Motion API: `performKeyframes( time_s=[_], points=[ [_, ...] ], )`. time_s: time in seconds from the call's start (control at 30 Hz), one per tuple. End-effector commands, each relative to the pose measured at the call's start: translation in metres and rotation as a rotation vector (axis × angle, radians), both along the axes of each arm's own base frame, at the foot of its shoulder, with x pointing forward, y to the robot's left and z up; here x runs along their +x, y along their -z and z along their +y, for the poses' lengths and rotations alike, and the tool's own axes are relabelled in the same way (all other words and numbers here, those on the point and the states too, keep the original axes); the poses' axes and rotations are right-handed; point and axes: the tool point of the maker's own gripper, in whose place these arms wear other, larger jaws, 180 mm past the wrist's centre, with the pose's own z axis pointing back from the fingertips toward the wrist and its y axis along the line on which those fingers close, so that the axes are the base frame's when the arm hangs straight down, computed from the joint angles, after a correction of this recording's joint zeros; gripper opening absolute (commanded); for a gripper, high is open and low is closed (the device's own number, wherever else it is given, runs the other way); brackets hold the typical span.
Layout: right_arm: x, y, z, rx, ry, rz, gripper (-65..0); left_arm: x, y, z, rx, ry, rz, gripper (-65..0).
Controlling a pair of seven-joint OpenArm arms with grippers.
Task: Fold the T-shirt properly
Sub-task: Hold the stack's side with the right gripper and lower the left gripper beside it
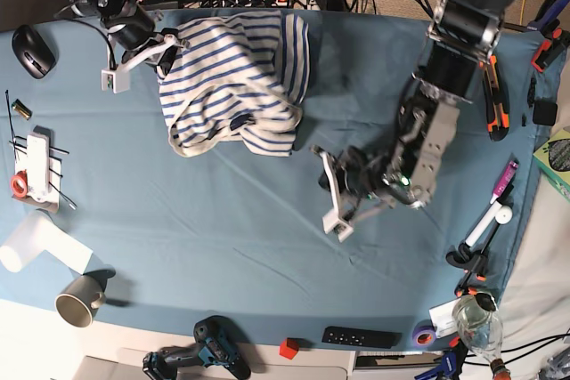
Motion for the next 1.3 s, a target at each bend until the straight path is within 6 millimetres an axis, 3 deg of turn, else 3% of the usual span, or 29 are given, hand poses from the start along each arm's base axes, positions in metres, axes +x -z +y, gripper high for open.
performKeyframes(
  time_s=[0.0, 0.33, 0.7, 1.03, 1.13, 1.2, 1.27],
  points=[
    [0.004, -0.007, 0.005, 0.017, 0.0, -0.032, -65.0, 0.012, -0.02, -0.013, -0.046, 0.012, -0.047, -65.0],
    [0.004, -0.007, 0.018, 0.07, 0.018, -0.043, -65.0, 0.008, -0.027, -0.048, -0.11, 0.039, -0.035, -65.0],
    [-0.023, 0.007, 0.015, 0.053, 0.018, 0.042, -65.0, 0.007, -0.024, -0.044, -0.094, 0.04, -0.023, -65.0],
    [-0.021, 0.004, -0.001, 0.009, 0.049, 0.018, -65.0, 0.007, -0.025, -0.045, -0.096, 0.041, -0.025, -65.0],
    [-0.019, -0.004, -0.002, -0.027, 0.013, 0.002, -63.6, 0.007, -0.025, -0.044, -0.083, 0.046, -0.017, -48.1],
    [-0.014, -0.016, 0.001, -0.053, -0.024, -0.04, -54.7, 0.008, -0.028, -0.043, -0.072, 0.056, -0.014, -38.7],
    [-0.009, -0.032, 0.003, -0.093, -0.061, -0.089, -46.1, 0.007, -0.03, -0.043, -0.056, 0.084, -0.012, -37.2]
  ],
)
